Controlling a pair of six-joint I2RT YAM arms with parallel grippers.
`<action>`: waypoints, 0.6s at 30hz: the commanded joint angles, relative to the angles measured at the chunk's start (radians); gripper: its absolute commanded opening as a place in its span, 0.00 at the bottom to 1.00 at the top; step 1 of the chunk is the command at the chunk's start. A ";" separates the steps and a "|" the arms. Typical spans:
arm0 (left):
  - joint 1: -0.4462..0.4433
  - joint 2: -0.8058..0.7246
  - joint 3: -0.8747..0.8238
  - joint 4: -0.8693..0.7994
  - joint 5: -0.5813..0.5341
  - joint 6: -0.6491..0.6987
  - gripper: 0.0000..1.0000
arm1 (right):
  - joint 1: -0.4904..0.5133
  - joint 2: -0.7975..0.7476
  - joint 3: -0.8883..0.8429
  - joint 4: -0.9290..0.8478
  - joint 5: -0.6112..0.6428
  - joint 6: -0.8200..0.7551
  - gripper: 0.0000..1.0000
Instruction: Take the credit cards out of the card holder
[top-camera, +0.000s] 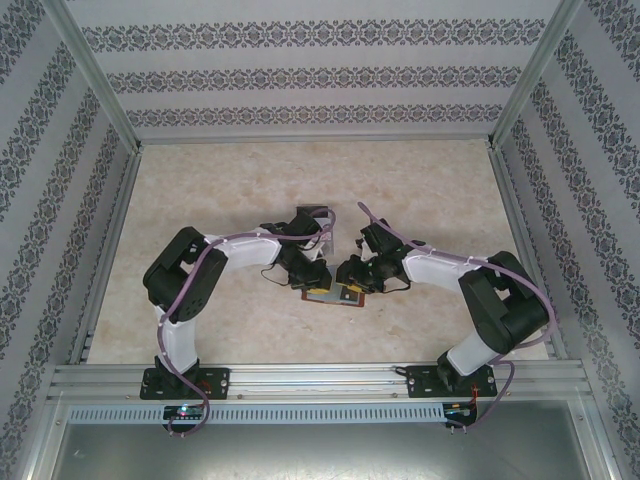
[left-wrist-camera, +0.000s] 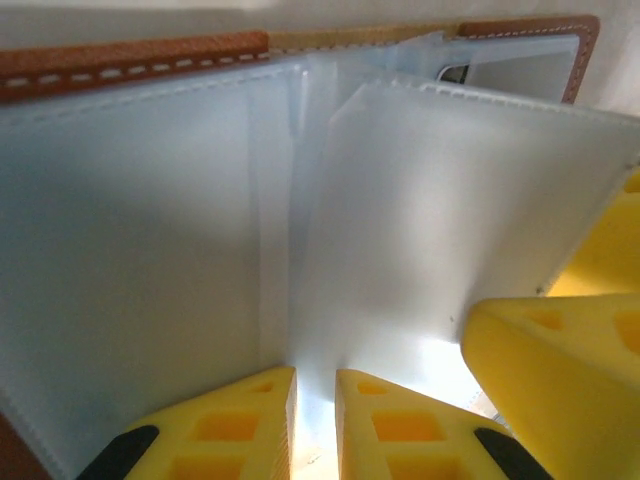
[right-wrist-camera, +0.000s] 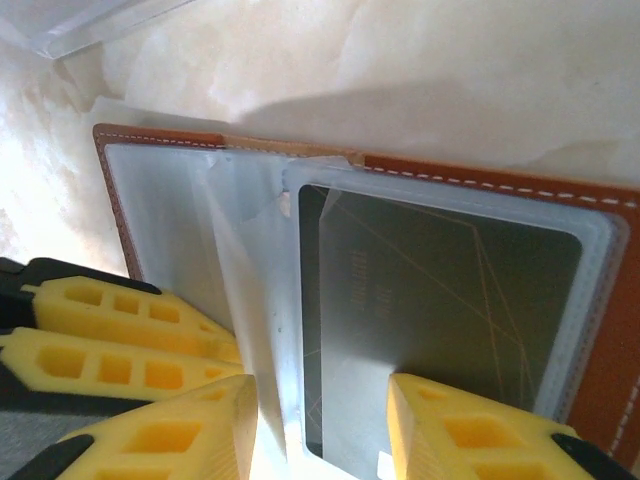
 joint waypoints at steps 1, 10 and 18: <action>0.015 -0.080 0.003 -0.025 -0.036 -0.003 0.18 | 0.004 0.009 0.014 0.046 -0.039 0.017 0.40; 0.076 -0.266 -0.034 -0.043 -0.093 0.002 0.20 | 0.025 0.008 0.051 0.057 -0.051 0.033 0.39; 0.141 -0.351 -0.061 -0.079 -0.112 0.024 0.20 | 0.063 0.050 0.109 0.064 -0.054 0.042 0.40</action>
